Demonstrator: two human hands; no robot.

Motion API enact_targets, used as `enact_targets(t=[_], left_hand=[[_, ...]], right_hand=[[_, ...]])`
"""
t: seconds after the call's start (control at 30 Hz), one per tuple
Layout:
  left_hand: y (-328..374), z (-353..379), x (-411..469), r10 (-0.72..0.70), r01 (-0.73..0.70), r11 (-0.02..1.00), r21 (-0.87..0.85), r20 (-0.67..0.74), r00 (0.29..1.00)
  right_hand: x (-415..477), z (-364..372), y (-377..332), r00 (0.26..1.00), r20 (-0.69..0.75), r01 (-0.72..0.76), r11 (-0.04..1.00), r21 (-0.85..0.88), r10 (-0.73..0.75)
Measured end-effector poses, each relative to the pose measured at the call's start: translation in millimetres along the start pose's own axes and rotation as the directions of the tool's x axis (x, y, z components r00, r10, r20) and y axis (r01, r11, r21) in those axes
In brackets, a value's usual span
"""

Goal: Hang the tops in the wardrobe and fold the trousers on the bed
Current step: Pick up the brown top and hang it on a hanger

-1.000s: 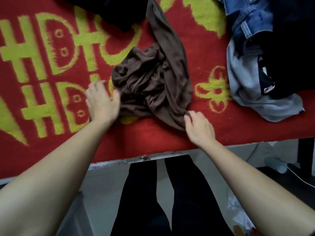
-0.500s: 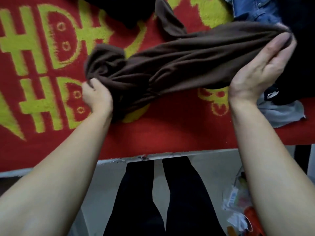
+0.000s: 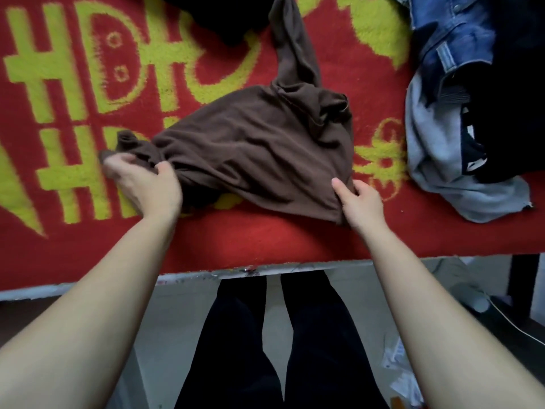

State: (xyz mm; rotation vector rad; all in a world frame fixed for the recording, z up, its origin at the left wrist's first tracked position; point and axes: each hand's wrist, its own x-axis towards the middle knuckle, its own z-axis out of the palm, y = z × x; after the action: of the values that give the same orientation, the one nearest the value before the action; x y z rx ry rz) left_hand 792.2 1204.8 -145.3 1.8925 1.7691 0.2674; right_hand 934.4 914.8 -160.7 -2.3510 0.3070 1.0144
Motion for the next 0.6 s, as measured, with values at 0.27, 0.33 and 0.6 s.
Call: enact_targets(t=[0.27, 0.33, 0.6], left_hand=[[67.0, 30.1, -21.9, 0.462, -0.508, 0.861, -0.022, 0.451, 0.763], [71.7, 36.9, -25.3, 0.412, -0.473, 0.881, -0.012, 0.512, 0.754], [60.2, 58.6, -82.5, 0.6, -0.717, 0.686, -0.126, 0.655, 0.459]], right_hand=[[-37.5, 23.9, 5.1, 0.653, 0.431, 0.752, 0.468, -0.465, -0.622], [-38.2, 25.9, 15.5, 0.688, 0.494, 0.725, 0.472, -0.501, -0.532], [-48.1, 32.0, 33.5, 0.82, 0.244, 0.57, 0.782, -0.255, -0.518]])
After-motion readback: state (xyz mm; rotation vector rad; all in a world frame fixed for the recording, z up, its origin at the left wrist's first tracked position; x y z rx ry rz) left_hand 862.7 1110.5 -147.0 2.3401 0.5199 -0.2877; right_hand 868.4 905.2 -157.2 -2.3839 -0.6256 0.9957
